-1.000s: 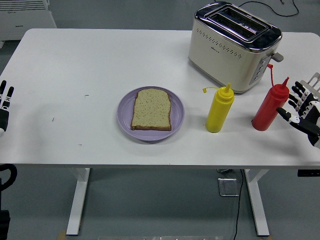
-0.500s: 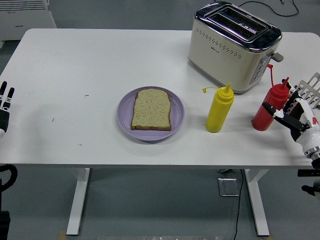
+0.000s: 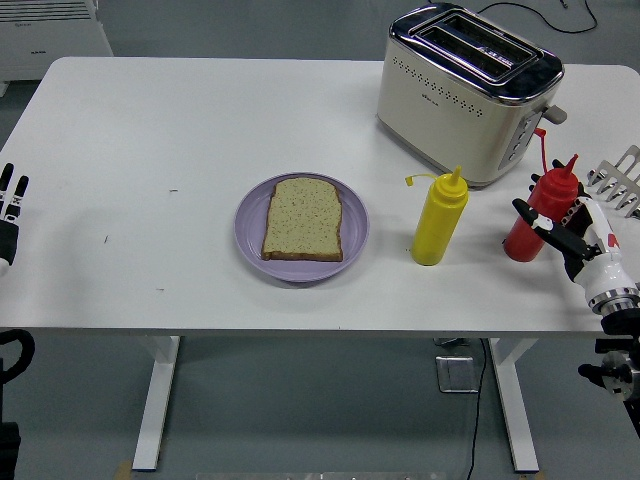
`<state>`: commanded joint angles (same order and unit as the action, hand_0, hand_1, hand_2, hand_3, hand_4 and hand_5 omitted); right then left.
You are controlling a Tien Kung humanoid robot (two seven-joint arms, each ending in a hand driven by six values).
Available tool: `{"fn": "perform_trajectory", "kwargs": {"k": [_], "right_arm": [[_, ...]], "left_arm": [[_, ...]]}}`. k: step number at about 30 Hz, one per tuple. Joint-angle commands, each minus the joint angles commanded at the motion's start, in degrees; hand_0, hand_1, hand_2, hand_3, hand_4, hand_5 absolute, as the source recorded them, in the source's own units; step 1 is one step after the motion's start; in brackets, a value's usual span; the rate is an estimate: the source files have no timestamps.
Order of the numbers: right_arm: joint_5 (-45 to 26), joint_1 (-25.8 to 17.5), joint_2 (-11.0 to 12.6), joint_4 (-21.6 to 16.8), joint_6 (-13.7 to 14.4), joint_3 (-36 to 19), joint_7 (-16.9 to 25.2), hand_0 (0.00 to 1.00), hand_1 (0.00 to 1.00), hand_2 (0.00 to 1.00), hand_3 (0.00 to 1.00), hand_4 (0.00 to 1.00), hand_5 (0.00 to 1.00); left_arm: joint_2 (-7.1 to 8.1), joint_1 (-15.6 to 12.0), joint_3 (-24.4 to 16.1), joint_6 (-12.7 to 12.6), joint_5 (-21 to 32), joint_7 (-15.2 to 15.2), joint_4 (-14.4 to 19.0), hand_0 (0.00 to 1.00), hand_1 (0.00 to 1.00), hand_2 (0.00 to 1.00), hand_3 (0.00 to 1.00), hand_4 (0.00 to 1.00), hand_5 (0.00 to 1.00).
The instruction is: Pick up the cup,pour liquid into bread,place the cup on the desk
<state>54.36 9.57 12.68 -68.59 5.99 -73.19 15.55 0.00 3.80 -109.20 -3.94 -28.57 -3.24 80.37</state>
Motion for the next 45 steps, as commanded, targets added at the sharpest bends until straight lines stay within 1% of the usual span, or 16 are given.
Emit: {"fn": "perform_trajectory", "kwargs": {"k": [2,3,8,9,14,15,20,21,26,27,32,33,38,39,44,45], "right_arm": [[-0.68,0.31,-0.22,0.08,1.09,0.55,0.06,0.849,0.757,0.692,0.894,0.939,0.241],[-1.04,0.51,-0.39,0.15,2.14,0.84,0.11,0.765,0.658,0.570,0.721,0.931,0.239],[-1.23,1.27,-0.84,0.43,4.36,1.63,0.34,0.765,0.658,0.570,0.721,0.931,0.239],[-1.41,1.40,-0.91,0.49,4.76,1.78,0.52,0.697,0.573,0.466,0.531,0.921,0.232],[-2.57,1.79,-1.14,0.63,6.81,2.69,1.22,0.697,0.573,0.466,0.531,0.921,0.232],[-2.76,1.83,-1.16,0.65,7.08,2.83,1.28,0.485,0.404,0.340,0.375,0.906,0.215],[-4.66,1.99,-1.37,0.90,9.76,3.58,2.09,0.485,0.404,0.340,0.375,0.906,0.215],[-4.88,2.01,-1.40,0.96,10.16,3.65,2.21,0.314,0.298,0.302,0.317,0.856,0.147],[-5.98,2.01,-1.40,1.04,10.69,3.81,2.38,0.314,0.298,0.302,0.317,0.856,0.147],[-6.18,2.01,-1.40,1.04,10.72,3.83,2.39,0.272,0.293,0.301,0.308,0.815,0.107],[-7.44,2.04,-1.42,0.93,11.10,3.92,2.85,0.272,0.293,0.301,0.308,0.815,0.107],[-7.55,2.05,-1.43,0.92,11.14,3.92,2.90,0.188,0.242,0.299,0.305,0.798,0.087],[-8.74,2.06,-1.40,0.71,11.67,3.69,3.36,0.188,0.242,0.299,0.305,0.798,0.087],[-8.80,2.06,-1.40,0.64,11.77,3.62,3.38,0.074,0.188,0.277,0.303,0.789,0.074],[-8.92,2.10,-1.28,0.02,11.87,3.08,3.12,0.074,0.188,0.277,0.303,0.789,0.074],[-8.96,2.13,-1.23,-0.28,11.84,2.85,3.01,0.027,0.120,0.253,0.308,0.804,0.099]], "left_arm": [[0.00,-0.01,-0.06,0.00,0.01,0.00,0.00,0.811,0.796,0.824,0.741,0.621,0.998],[0.00,-0.01,-0.11,-0.01,0.01,0.00,-0.02,0.811,0.796,0.824,0.741,0.620,0.998],[0.00,0.03,-0.22,-0.04,0.03,-0.01,-0.04,0.811,0.796,0.824,0.741,0.620,0.998],[0.00,0.03,-0.26,-0.05,0.04,-0.01,-0.04,0.811,0.796,0.824,0.741,0.620,0.998],[0.00,0.07,-0.50,-0.06,0.02,-0.01,-0.01,0.811,0.796,0.824,0.741,0.620,0.998],[0.00,0.07,-0.53,-0.07,0.02,-0.01,-0.01,0.811,0.796,0.825,0.741,0.620,0.998],[0.00,0.06,-0.59,-0.06,0.00,-0.02,-0.02,0.811,0.796,0.825,0.741,0.620,0.998],[0.00,0.05,-0.59,-0.07,0.00,-0.02,-0.03,0.811,0.796,0.823,0.741,0.620,0.998],[0.00,0.01,-0.62,-0.07,-0.01,-0.01,-0.05,0.811,0.796,0.823,0.741,0.620,0.998],[0.00,0.00,-0.62,-0.07,-0.01,-0.01,-0.05,0.810,0.796,0.824,0.741,0.619,0.998],[0.00,0.00,-0.64,-0.09,-0.01,-0.02,-0.09,0.810,0.796,0.824,0.741,0.619,0.998],[0.00,0.00,-0.64,-0.10,-0.01,-0.02,-0.09,0.810,0.796,0.824,0.741,0.620,0.998],[0.00,0.00,-0.69,-0.10,0.00,-0.01,-0.08,0.810,0.796,0.824,0.741,0.620,0.998],[0.00,0.00,-0.69,-0.10,0.00,-0.01,-0.08,0.810,0.796,0.823,0.741,0.620,0.998],[0.00,0.01,-0.68,-0.09,0.00,-0.01,-0.07,0.810,0.796,0.823,0.741,0.620,0.998],[0.00,0.01,-0.69,-0.09,0.00,0.00,-0.07,0.811,0.796,0.823,0.741,0.619,0.998]]}}
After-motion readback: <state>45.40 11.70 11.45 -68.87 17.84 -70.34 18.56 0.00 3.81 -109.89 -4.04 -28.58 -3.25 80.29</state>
